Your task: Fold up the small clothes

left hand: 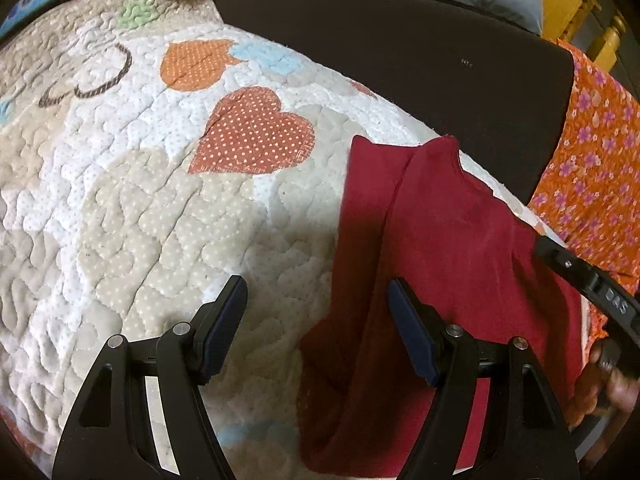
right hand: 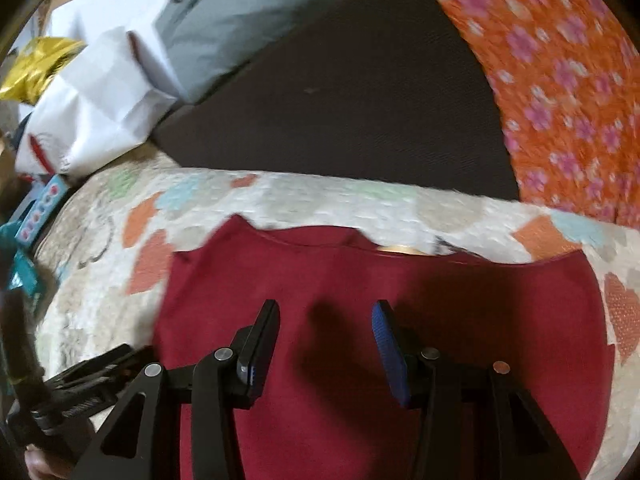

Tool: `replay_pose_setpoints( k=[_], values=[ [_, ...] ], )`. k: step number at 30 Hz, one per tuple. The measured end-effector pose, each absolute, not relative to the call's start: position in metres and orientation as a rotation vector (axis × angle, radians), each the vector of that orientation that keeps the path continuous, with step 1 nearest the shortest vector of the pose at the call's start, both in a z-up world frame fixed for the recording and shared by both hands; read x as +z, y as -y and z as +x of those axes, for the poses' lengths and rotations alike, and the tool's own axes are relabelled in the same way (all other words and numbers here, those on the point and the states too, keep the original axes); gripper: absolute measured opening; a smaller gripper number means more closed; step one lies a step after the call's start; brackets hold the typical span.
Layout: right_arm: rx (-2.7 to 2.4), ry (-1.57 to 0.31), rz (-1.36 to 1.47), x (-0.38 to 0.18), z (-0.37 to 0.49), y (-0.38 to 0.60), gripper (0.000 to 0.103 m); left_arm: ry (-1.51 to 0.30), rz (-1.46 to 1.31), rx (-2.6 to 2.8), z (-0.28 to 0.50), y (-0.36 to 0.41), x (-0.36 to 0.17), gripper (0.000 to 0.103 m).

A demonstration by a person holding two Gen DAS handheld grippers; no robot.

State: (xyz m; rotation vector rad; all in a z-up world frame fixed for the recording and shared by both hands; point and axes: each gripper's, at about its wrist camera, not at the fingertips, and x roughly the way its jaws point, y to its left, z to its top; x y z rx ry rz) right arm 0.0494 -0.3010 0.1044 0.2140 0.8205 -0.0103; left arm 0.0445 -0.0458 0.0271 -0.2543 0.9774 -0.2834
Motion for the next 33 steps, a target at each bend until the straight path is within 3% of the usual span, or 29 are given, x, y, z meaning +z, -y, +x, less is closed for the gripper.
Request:
replay_pose_setpoints(
  k=[6,11,18,22,24,25,28,33],
  values=[
    [-0.029,-0.909,0.237,0.064,0.077,0.311,0.048,-0.958,-0.236,-0.273,0.049,0.050,0.025,0.078],
    [0.018,-0.873,0.221,0.076,0.064,0.312,0.047,-0.923,-0.279,-0.356,0.048,0.052,0.034,0.078],
    [-0.333,-0.710,0.165,0.115,0.004,0.410,0.051,-0.932,-0.214,-0.383,0.049,0.068,0.030,0.079],
    [-0.421,-0.779,0.252,0.103,0.007,0.456,0.052,-0.932,-0.211,-0.377,0.051,0.070,0.026,0.079],
    [-0.320,-0.823,0.359,0.087,0.018,0.468,0.039,-0.925,-0.197,-0.378,0.050,0.072,0.026,0.079],
    [-0.283,-0.846,0.389,0.081,0.021,0.471,0.016,-0.923,-0.192,-0.379,0.051,0.073,0.025,0.079],
    [-0.302,-0.822,0.290,0.084,0.023,0.464,0.008,-0.922,-0.195,-0.382,0.052,0.074,0.024,0.080],
    [-0.367,-0.863,0.219,0.075,0.035,0.461,0.008,-0.917,-0.176,-0.387,0.051,0.078,0.024,0.082]
  ],
)
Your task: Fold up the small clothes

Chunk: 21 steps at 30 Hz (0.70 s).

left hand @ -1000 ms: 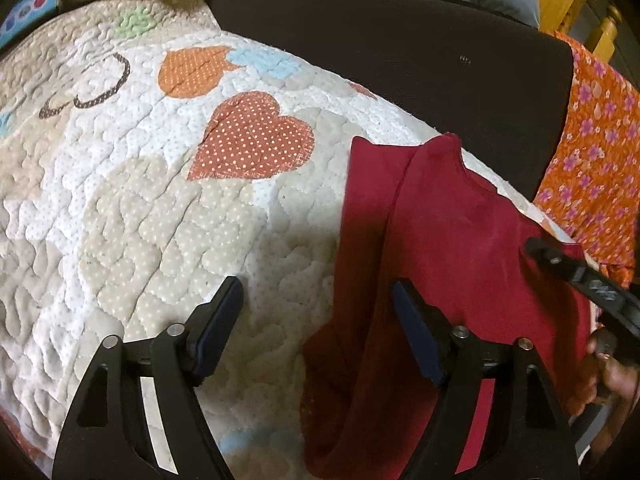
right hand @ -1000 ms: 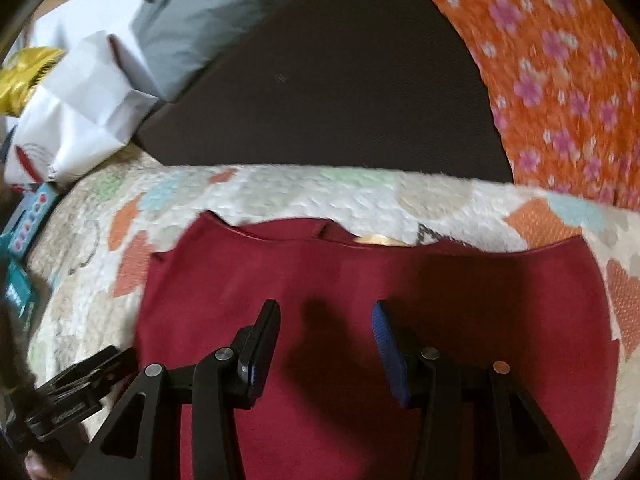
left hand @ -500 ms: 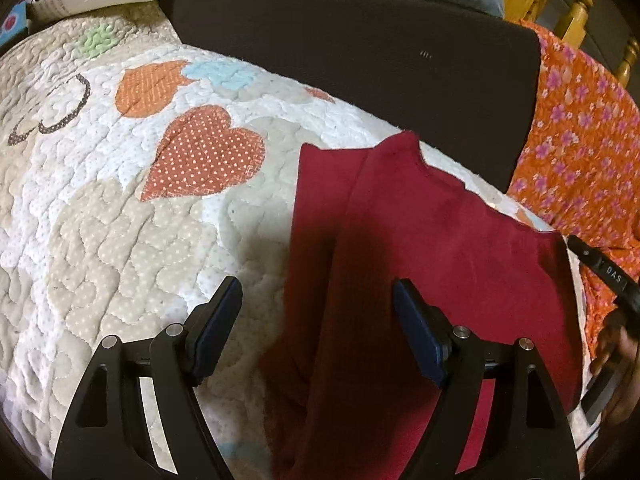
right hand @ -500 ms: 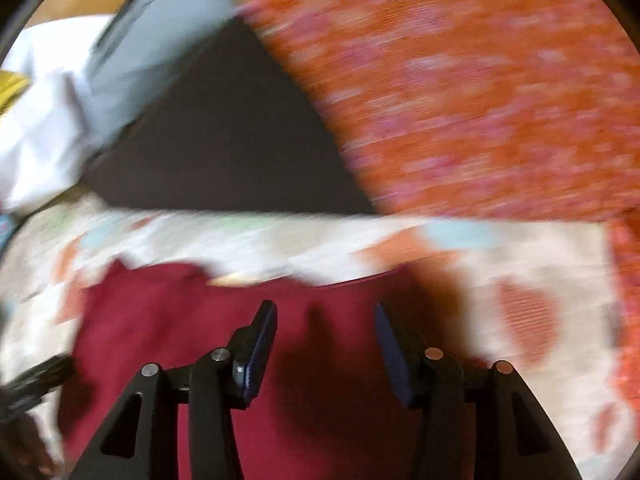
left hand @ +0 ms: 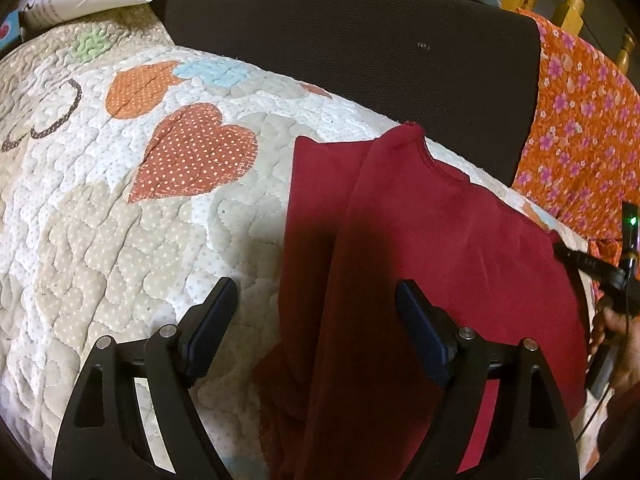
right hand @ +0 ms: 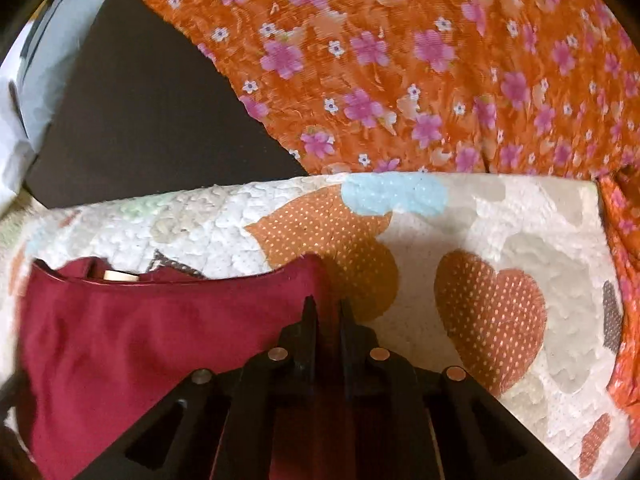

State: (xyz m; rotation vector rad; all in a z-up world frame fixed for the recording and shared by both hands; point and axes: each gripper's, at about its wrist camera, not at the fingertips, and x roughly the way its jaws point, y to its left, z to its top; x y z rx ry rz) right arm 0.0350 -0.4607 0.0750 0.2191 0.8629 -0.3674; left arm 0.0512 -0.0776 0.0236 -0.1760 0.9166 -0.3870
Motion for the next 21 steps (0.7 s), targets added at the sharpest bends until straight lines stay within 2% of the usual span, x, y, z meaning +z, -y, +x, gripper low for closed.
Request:
replay_pose_setpoints(
  k=[4,8,14,18,21],
  values=[
    [-0.385,-0.828,0.247,0.098,0.020,0.460,0.015,-0.932,-0.194,-0.391,0.052,0.076,0.024,0.082],
    [-0.294,-0.768,0.228,0.124,-0.006,0.433,0.016,-0.931,-0.193,-0.391,0.052,0.075,0.024,0.082],
    [-0.198,-0.909,0.207,0.078,-0.004,0.400,0.016,-0.932,-0.190,-0.386,0.052,0.074,0.024,0.082],
    [-0.168,-0.886,0.231,0.094,-0.009,0.392,0.016,-0.932,-0.191,-0.389,0.056,0.077,0.025,0.084],
    [-0.103,-0.868,0.239,0.107,-0.008,0.379,0.021,-0.928,-0.181,-0.389,0.058,0.079,0.024,0.085]
  ],
)
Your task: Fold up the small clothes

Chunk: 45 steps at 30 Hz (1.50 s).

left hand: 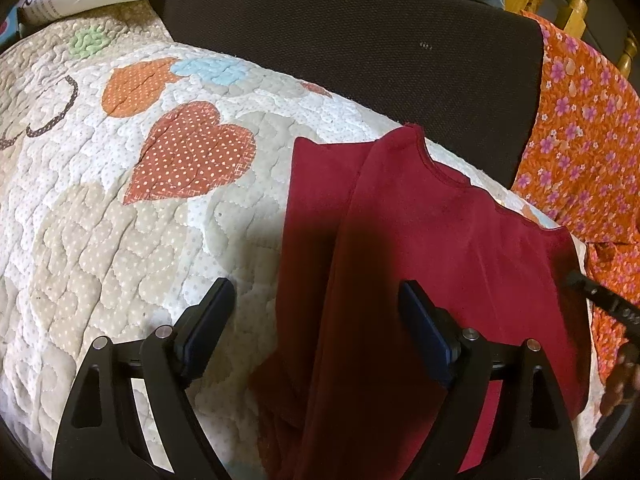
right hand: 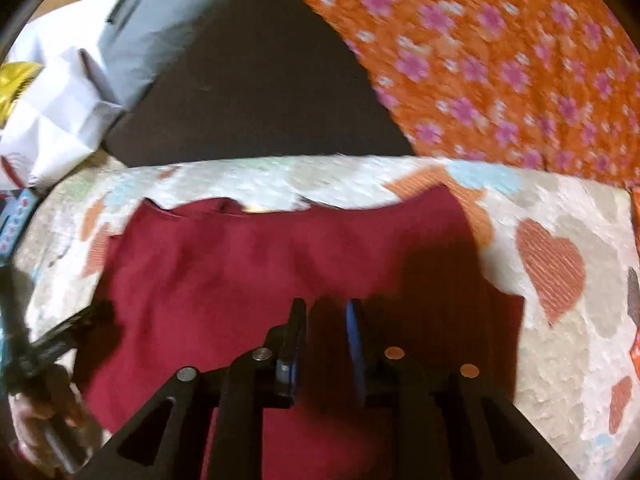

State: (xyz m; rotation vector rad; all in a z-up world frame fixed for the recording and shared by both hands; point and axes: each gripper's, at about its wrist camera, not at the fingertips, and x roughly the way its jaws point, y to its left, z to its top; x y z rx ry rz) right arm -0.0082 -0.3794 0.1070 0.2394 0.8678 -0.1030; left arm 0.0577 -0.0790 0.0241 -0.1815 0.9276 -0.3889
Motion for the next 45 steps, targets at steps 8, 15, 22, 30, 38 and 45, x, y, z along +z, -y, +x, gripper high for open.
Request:
replay_pose_setpoints(
  k=[8,15,22,30,38,45],
  values=[
    [0.003,-0.893,0.301,0.095,0.005,0.346,0.024,-0.930,-0.174,-0.393,0.059,0.081,0.024,0.086],
    [0.048,-0.910,0.277,0.085,0.014,0.324,0.025,-0.930,-0.173,-0.398,0.059,0.082,0.023,0.087],
    [0.071,-0.913,0.296,0.084,0.026,0.317,0.025,-0.936,-0.206,-0.411,0.059,0.077,0.023,0.087],
    [0.077,-0.918,0.307,0.082,0.032,0.314,0.027,-0.970,-0.334,-0.525,0.060,0.068,0.021,0.030],
    [0.174,-0.851,0.350,0.115,0.036,0.299,0.028,-0.860,-0.334,-0.650,0.034,0.071,0.055,0.017],
    [0.331,-0.890,0.498,0.127,0.077,0.264,0.051,-0.845,-0.289,-0.672,0.024,0.081,0.057,0.017]
  ],
)
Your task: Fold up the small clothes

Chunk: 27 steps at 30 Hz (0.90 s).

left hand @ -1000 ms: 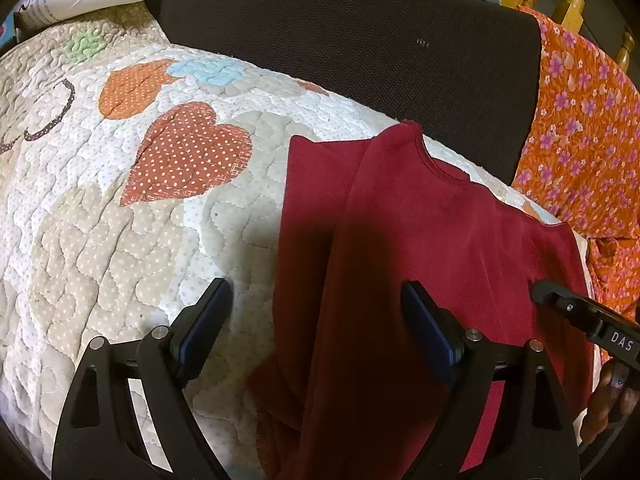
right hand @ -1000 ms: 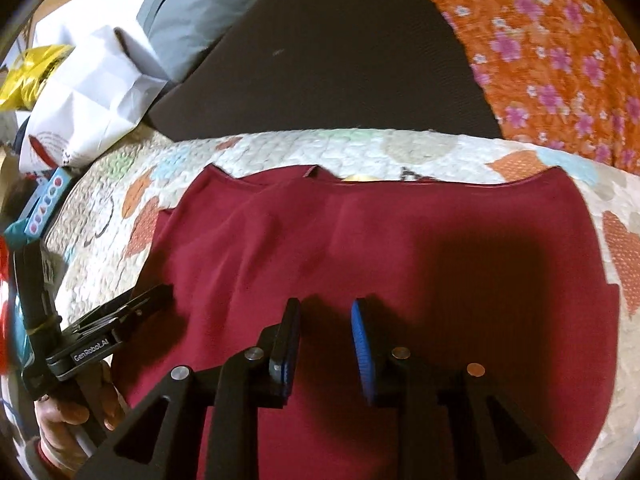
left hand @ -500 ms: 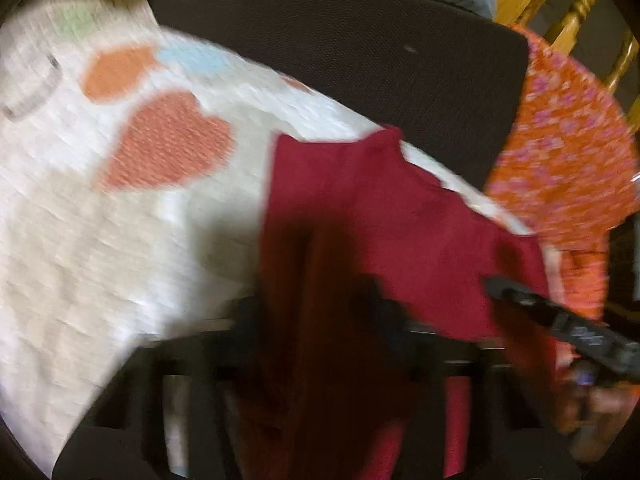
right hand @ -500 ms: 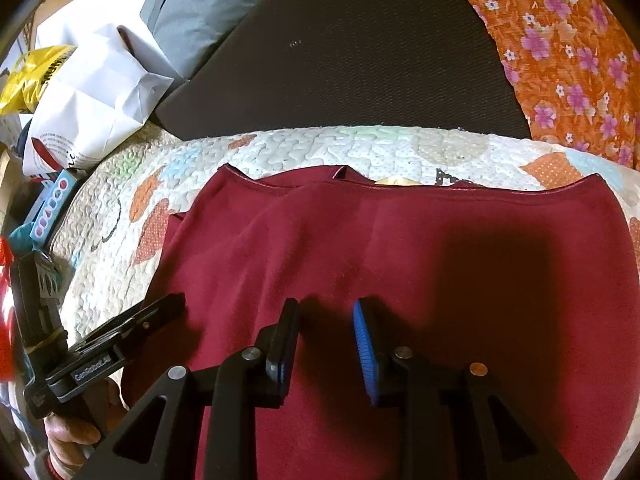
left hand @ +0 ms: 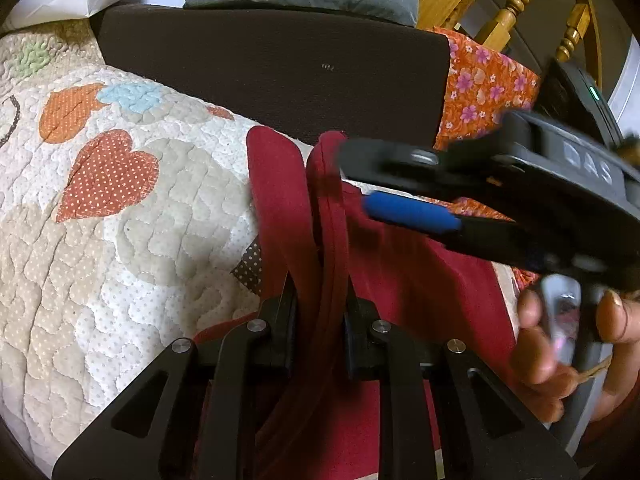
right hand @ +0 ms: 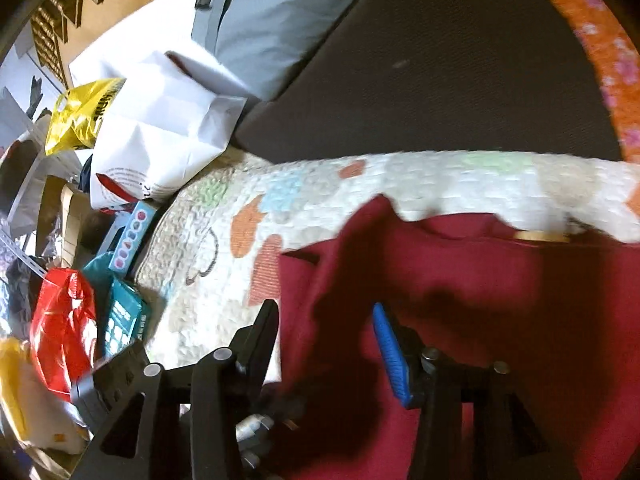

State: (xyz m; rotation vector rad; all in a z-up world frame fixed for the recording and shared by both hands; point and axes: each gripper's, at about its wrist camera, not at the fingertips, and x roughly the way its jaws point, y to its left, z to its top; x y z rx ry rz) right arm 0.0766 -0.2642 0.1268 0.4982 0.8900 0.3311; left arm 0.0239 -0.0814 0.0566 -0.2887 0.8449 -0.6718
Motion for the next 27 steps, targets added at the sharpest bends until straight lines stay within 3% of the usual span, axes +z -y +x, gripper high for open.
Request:
replay_pose_setpoints(
  k=[2,16,23,27],
  values=[
    [0.336,-0.924,0.427,0.126,0.087,0.247,0.056,-0.843,-0.278,-0.668,0.022,0.084,0.057,0.017],
    [0.289,-1.062,0.246,0.100,0.113,0.208,0.055,-0.840,-0.227,-0.634,0.020,0.100,0.058,0.017],
    [0.260,-0.995,0.245,0.108,0.103,0.217,0.027,-0.838,-0.225,-0.636,0.018,0.099,0.061,0.017],
    [0.252,-0.954,0.258,0.117,0.091,0.223,0.021,-0.833,-0.233,-0.667,0.018,0.101,0.070,0.017]
  ],
)
